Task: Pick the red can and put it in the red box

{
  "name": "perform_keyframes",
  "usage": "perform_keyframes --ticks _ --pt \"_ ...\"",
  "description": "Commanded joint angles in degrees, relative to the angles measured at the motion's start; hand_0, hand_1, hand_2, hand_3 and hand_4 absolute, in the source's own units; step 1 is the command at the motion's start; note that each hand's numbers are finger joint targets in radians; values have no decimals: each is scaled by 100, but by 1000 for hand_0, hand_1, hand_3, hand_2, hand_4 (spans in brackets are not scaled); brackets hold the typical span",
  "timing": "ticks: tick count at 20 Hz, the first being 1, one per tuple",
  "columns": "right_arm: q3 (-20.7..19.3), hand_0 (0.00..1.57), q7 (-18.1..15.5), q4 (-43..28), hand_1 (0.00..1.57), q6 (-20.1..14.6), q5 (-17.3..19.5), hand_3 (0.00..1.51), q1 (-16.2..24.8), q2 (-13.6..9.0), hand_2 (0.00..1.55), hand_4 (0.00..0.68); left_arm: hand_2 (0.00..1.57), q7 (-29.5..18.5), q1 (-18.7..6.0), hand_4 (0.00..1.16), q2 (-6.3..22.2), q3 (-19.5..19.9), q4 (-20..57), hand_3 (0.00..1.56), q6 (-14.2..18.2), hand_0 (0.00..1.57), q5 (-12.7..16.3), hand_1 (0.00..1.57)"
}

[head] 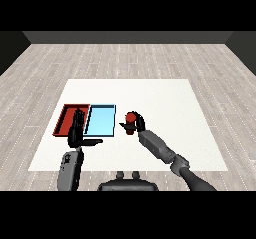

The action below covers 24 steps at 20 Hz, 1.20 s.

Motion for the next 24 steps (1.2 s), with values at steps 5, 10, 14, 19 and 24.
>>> perform_keyframes --ticks 5,10,14,19,24 --pt "294 1467 124 -181 1467 -441 -31 1378 -187 1 1441 598 0 -2 341 0 27 -84 -177 0 -154 0 48 0" --pt "9 1434 -326 -475 1434 -489 697 1367 -25 1 1434 623 0 173 52 0 -55 -220 -236 0 -102 0 25 0" --pt "-71 1422 73 -987 1422 -704 980 1372 -267 -172 1428 621 0 102 -343 0 -120 -255 271 0 4 0 -129 0" --pt "-231 1460 449 -1989 1460 -1028 1386 1384 -71 -508 1437 642 0 323 -433 0 -164 -499 307 0 56 0 -205 0" --pt "-238 1445 861 -3239 1445 -1278 1753 1387 296 -845 1432 651 0 857 -428 0 -166 -729 3 0 86 0 -178 0"
